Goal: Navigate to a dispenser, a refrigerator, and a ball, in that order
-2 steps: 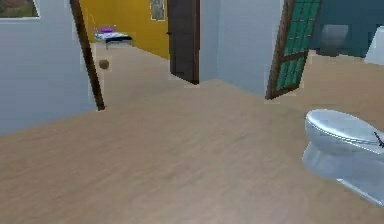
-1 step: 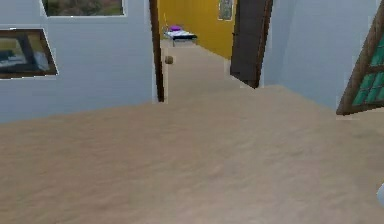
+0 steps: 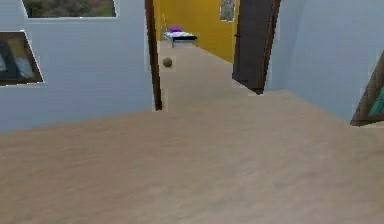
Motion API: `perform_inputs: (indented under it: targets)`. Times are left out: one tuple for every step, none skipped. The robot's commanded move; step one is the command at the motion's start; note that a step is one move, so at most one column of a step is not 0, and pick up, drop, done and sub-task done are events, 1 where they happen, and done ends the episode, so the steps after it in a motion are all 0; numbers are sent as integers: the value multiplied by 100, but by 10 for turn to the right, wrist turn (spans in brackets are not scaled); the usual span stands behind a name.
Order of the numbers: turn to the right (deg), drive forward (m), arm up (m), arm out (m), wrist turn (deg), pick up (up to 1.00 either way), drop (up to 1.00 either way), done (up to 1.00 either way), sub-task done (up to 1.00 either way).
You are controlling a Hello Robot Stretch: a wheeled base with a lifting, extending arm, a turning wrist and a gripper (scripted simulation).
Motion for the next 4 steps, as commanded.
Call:
perform_inputs:
  targets:
    - [390,0,0,0,0,0,0,0,0]
    - [0,100,0,0,0,0,0,0,0]
    - [0,80,0,0,0,0,0,0,0]
    - [390,0,0,0,0,0,0,0,0]
